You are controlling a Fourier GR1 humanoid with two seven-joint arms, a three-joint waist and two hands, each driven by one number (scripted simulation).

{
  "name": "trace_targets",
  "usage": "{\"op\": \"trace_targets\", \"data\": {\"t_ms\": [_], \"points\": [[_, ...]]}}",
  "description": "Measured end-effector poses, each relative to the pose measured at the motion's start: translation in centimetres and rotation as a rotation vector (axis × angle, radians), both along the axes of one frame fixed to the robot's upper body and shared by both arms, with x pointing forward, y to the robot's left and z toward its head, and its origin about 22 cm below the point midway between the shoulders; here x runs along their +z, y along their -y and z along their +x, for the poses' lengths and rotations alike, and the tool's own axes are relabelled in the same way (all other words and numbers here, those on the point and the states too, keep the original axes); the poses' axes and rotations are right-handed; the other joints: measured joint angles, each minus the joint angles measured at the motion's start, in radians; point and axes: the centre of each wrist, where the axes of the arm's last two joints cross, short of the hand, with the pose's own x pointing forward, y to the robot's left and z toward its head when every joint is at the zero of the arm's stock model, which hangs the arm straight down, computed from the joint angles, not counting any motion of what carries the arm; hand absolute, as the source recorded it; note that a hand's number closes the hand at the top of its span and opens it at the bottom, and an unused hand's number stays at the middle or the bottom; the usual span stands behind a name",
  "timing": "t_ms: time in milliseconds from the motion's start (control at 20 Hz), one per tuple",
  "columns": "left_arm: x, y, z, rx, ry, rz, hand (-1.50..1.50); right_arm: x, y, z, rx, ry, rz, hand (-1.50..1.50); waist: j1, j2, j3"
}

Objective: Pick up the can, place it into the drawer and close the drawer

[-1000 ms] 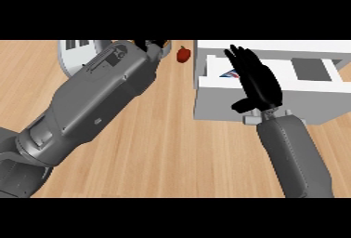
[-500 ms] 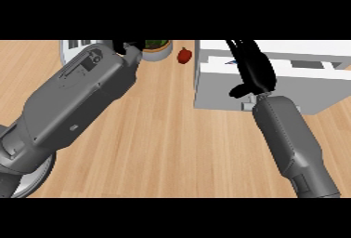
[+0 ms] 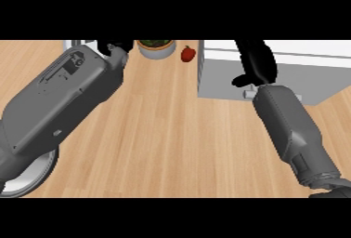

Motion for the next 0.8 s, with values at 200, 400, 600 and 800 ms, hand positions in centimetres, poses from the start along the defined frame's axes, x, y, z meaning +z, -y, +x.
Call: {"op": "trace_targets", "data": {"t_ms": [200, 400, 600, 800], "points": [[0.2, -0.6, -0.3, -0.002, 0.011, 0.010, -1.50, 0.6, 0.1, 0.8, -0.029, 0.025, 0.009, -1.50, 0.009, 0.009, 0.004], [0.6, -0.6, -0.7, -0.007, 0.015, 0.009, -1.50, 1.5, 0.1, 1.5, -0.042, 0.025, 0.000, -1.50, 0.011, 0.016, 0.009], [0.6, -0.7, -1.1, -0.009, 0.022, 0.012, -1.50, 2.5, 0.5, 2.1, -0.059, 0.008, -0.011, -1.50, 0.018, 0.026, 0.013], [0.9, -1.0, -1.2, -0.017, 0.018, 0.012, -1.50, 3.1, 0.5, 2.4, -0.070, -0.004, -0.023, -1.50, 0.022, 0.033, 0.015]]}}
